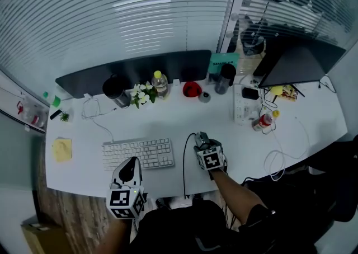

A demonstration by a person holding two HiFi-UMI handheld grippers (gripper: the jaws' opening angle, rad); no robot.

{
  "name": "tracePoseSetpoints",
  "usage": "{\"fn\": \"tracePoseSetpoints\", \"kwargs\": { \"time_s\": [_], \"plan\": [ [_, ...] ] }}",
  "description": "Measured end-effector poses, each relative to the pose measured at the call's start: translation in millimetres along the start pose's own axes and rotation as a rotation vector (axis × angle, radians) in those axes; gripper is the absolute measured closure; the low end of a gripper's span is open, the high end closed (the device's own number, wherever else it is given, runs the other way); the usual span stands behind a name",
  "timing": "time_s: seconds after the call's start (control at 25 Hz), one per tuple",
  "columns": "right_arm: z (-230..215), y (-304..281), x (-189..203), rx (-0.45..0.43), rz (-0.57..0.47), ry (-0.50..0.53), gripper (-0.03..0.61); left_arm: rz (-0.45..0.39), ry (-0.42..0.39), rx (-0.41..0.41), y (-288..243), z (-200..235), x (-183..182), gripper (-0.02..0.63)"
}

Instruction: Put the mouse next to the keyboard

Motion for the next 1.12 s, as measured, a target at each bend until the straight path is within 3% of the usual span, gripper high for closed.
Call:
{"fn": "tracePoseSetpoints", "kwargs": {
  "time_s": [0.36,0.64,0.92,1.12],
  "plan": [
    [2,24,-17,-0.035,-0.046,0.001,0.238,-0.019,0.005,0.010,4,10,-4,0.583],
    [4,97,-75,-0.062,-0.273,-0.039,0.285,-0.091,-0.016,-0.003,7,28,-29,0.583],
    [34,172,-126,-0.092,-0.426,0.081,0.309,-0.203,0.037,0.028,23,35,-51,0.584],
    [60,215,-149,-0.120,-0.515,0.122,0.341,-0.240,0.025,0.056,32,31,-68,0.584]
  ]
}}
Point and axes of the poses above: the fingertips, and each gripper's own axes: y backward along the fingers, z to its left, x out of its underside, the point moved 5 cm from there along y, backward along the fingers, and after that the axes turned 6 degrees about -x, right-handed, at the moved point
